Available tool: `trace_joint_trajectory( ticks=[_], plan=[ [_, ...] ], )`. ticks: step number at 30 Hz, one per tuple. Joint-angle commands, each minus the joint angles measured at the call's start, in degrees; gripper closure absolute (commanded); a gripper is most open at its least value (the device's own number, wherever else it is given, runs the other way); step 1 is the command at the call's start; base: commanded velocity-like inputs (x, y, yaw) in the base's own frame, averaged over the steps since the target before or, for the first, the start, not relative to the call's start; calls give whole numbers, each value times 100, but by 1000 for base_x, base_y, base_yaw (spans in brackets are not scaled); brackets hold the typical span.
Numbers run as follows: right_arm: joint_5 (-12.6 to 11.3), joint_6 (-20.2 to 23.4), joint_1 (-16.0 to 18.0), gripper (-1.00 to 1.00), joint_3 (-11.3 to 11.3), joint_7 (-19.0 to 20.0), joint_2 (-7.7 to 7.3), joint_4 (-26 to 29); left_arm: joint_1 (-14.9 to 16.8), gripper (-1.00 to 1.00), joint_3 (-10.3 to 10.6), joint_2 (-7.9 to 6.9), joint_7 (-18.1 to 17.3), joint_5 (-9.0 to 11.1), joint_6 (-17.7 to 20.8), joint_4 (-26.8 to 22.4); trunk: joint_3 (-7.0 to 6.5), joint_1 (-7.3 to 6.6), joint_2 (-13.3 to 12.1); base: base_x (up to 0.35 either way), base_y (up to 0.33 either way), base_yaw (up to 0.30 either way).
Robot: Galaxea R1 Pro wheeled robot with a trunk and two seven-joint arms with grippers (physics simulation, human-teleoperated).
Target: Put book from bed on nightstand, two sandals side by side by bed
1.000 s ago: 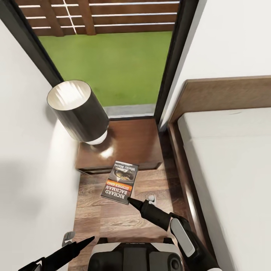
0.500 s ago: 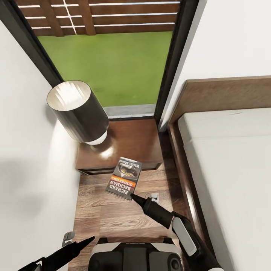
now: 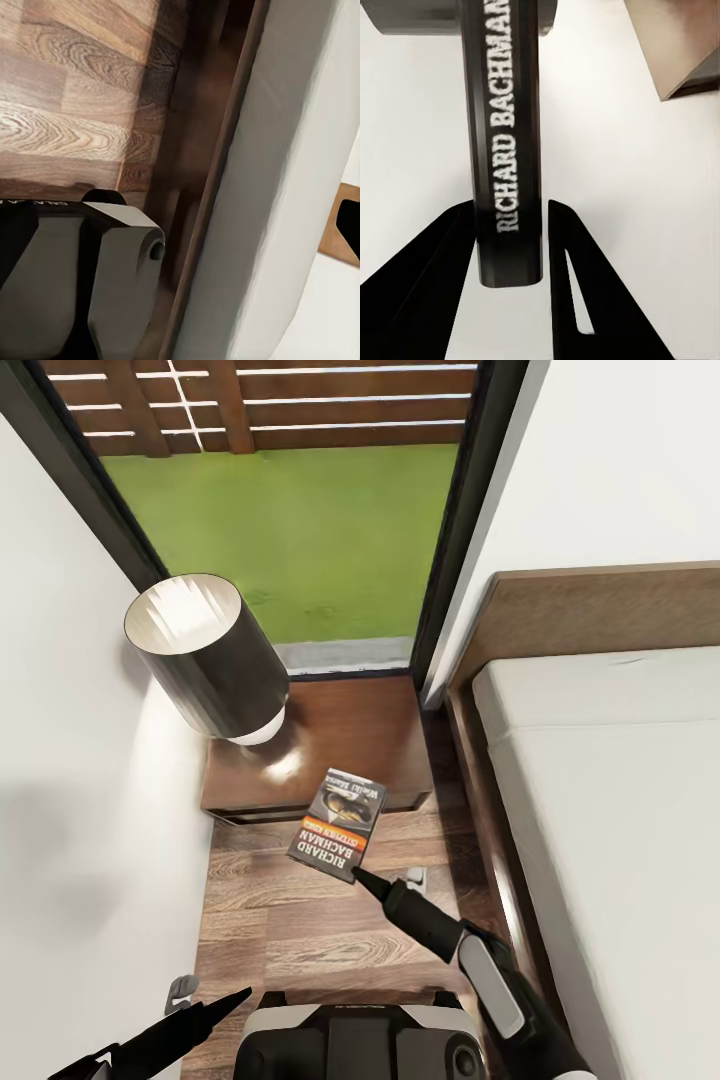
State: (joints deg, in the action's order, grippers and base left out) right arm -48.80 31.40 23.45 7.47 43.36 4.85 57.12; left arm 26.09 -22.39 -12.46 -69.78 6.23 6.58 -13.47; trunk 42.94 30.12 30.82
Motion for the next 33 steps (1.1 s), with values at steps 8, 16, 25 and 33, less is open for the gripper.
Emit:
trace_joint_trajectory(
  ticks=[8,16,25,33],
  plan=[
    [-59,-238,2,100,-435,-19,-61,-32,1,-100,24,2,-11,43,43,2,5,2,6,0,0,0],
    [-91,-284,1,100,-1000,-7,-60,-51,1,-100,24,36,-10,39,28,2,5,2,6,0,0,0],
    [-83,-233,1,100,-1017,62,-78,20,1,-100,24,72,-10,36,19,10,5,2,6,0,0,0],
    [-71,-232,2,100,-1011,52,-71,28,1,-100,24,102,-10,36,19,9,5,2,6,208,0,0]
  ],
)
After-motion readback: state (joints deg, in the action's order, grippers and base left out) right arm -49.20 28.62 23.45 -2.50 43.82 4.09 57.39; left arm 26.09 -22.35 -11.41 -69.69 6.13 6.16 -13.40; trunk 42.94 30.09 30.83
